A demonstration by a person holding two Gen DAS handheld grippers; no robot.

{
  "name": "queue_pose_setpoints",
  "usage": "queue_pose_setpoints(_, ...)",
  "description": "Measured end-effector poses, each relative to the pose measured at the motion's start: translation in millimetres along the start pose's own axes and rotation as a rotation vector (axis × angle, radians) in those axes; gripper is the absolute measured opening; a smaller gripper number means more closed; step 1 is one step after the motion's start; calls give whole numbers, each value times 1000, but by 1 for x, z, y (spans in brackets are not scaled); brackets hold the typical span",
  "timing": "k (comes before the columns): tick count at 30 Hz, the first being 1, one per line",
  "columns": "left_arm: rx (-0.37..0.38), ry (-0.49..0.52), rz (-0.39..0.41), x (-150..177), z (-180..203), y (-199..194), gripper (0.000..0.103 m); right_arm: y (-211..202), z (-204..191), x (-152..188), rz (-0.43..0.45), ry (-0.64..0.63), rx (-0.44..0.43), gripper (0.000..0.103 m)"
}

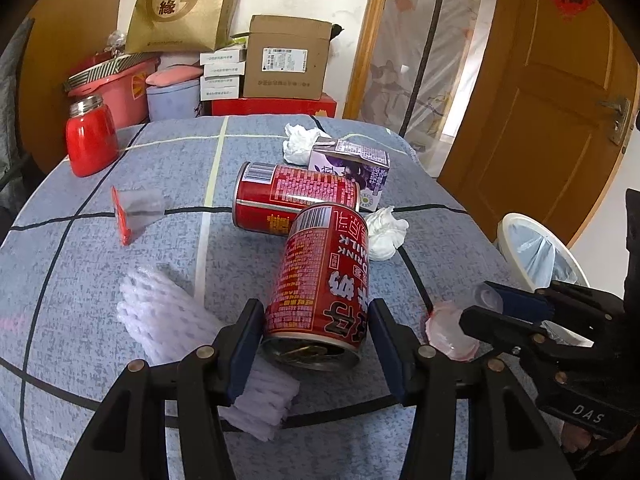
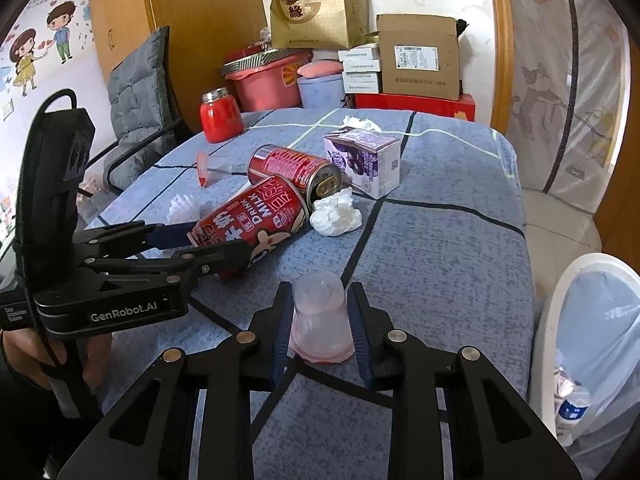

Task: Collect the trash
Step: 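Grasp the red milk can with the left tool while the right tool grasps the clear plastic cup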

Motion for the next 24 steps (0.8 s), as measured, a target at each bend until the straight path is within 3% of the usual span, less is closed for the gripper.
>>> queue_pose_setpoints(24,8,-11,85,0,34,-47,53,-55,37,11,69,79,44,29)
Point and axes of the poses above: each gripper's, at about its wrist camera, not at the fingertips, and y roughly the way its jaws point, z to its right, x to its underside, the point moved 5 cm from there along y, roughly the way its jaws point, and after that the axes turned 14 degrees about y, right-handed, at the moved point
